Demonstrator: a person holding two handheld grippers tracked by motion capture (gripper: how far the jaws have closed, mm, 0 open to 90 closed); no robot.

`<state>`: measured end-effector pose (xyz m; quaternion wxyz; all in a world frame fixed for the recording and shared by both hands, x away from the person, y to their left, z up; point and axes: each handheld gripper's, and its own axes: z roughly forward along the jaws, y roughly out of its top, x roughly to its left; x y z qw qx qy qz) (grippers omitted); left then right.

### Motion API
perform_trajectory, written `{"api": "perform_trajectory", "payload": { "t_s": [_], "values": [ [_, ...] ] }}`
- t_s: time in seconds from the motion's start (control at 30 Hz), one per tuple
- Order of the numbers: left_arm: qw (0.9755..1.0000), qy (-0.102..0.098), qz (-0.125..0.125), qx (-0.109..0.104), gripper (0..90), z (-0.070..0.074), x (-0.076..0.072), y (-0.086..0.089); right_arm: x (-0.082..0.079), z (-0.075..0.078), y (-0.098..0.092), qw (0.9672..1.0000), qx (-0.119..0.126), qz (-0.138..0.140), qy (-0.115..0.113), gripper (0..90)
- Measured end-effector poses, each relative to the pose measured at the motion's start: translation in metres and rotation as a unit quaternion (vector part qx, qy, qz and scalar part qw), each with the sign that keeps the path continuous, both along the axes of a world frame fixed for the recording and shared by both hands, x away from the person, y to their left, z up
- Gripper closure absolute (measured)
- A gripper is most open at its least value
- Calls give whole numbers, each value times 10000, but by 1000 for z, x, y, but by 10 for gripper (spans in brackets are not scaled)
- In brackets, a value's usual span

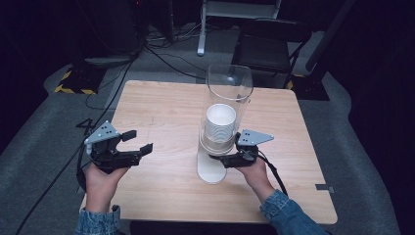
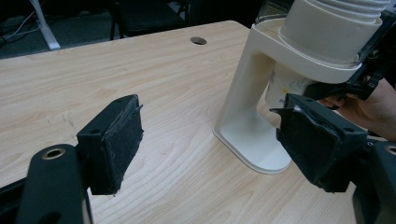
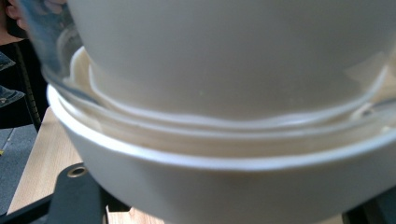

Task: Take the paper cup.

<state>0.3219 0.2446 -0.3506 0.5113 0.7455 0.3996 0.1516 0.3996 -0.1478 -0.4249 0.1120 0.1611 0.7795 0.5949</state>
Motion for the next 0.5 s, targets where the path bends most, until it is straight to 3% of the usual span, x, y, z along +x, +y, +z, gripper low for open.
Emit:
{"api": "perform_trajectory", "payload": {
  "t_s": [0.4,0.47,0.5],
  "values": [
    [10000,25,-13,-18,222,-1,-1,0,2,-6,-3,9995,-88,52,-296,302],
    [10000,31,-6,-27,222,-1,0,1,5,-11,-3,9996,-245,3,-171,311],
    [10000,33,-4,-29,222,-1,0,1,7,-15,-4,9999,-136,48,75,312]
  ]
}}
